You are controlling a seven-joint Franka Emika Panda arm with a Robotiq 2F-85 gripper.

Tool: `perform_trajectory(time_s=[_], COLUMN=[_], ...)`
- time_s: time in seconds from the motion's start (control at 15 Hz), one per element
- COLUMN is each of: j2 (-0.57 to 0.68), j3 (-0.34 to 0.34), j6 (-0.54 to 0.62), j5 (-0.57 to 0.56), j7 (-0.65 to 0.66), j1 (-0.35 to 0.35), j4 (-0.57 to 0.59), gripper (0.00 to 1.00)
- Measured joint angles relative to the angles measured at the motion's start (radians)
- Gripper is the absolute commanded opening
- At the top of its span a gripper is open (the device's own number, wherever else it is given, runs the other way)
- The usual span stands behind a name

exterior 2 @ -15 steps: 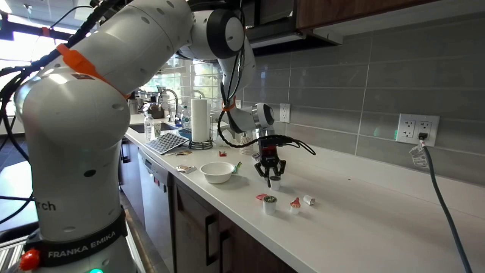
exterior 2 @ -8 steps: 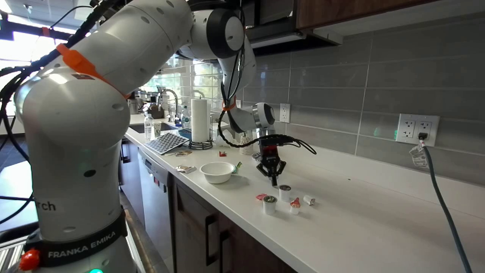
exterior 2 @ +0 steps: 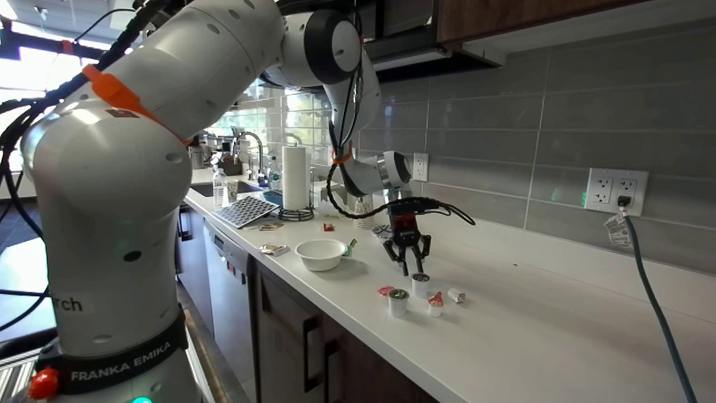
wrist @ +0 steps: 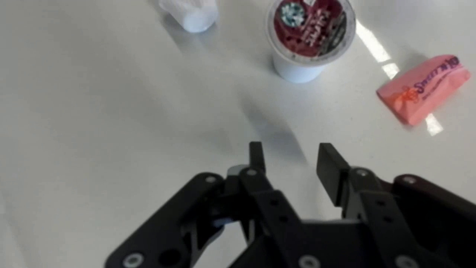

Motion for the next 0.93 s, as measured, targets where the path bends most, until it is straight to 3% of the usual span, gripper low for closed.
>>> perform_trajectory(time_s=[0.2,0.27,0.4,0.53,0.93], j2=[-0.002,-0.002,-0.002,-0.002,0.0], j3=[-0.018,-0.022,-0.028,-0.03,-0.03], j6=[-0.029,-0.037,-0.057,-0.068,-0.069], j5=[-0.015,-0.018,-0.027,-0.035,-0.05], j7=[0.006,0.008,0.008,0.008,0.008], j1=[-0.005,-0.007,-0.009,-0.013,-0.027], j4=[0.0,0.0,-0.001,-0.004,-0.024], gripper=[0.97,0.99,1.0,0.93,0.84])
